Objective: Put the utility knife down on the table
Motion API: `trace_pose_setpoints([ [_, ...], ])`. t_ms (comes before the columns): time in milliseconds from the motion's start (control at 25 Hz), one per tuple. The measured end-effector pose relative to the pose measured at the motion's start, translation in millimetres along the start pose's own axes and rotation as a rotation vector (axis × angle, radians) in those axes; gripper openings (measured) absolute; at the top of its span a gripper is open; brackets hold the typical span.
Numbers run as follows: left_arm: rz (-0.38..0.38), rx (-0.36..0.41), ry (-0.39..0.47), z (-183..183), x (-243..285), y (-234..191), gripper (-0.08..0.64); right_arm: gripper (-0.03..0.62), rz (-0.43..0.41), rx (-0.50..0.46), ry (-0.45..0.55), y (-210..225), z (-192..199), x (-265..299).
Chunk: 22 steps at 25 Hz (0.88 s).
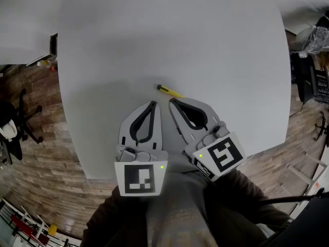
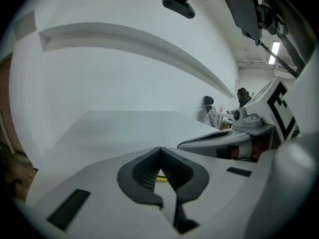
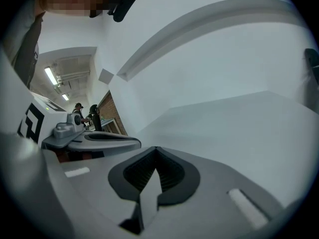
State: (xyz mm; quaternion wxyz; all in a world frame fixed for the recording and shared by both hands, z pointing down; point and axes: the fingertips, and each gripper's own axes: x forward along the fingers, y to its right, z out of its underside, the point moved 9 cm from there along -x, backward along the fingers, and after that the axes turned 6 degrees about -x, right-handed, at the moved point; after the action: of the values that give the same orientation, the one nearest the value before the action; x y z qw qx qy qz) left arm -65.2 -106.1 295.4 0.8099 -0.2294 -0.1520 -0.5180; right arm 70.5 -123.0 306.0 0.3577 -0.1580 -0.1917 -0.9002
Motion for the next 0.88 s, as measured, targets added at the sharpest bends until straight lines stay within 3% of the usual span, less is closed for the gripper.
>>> trace_pose_setpoints([
  [360, 0.002, 0.032, 0.098, -16.0, -43.0, 14.6, 0.002, 0.002, 0.034, -0.067, 0.102, -32.1, -24.6, -34.0],
  [880, 0.042, 0.088, 0.190, -31.8, -81.7, 35.4, 0.002, 0.000, 0.058, -0.134, 0.160, -66.3, -42.3, -69.9],
])
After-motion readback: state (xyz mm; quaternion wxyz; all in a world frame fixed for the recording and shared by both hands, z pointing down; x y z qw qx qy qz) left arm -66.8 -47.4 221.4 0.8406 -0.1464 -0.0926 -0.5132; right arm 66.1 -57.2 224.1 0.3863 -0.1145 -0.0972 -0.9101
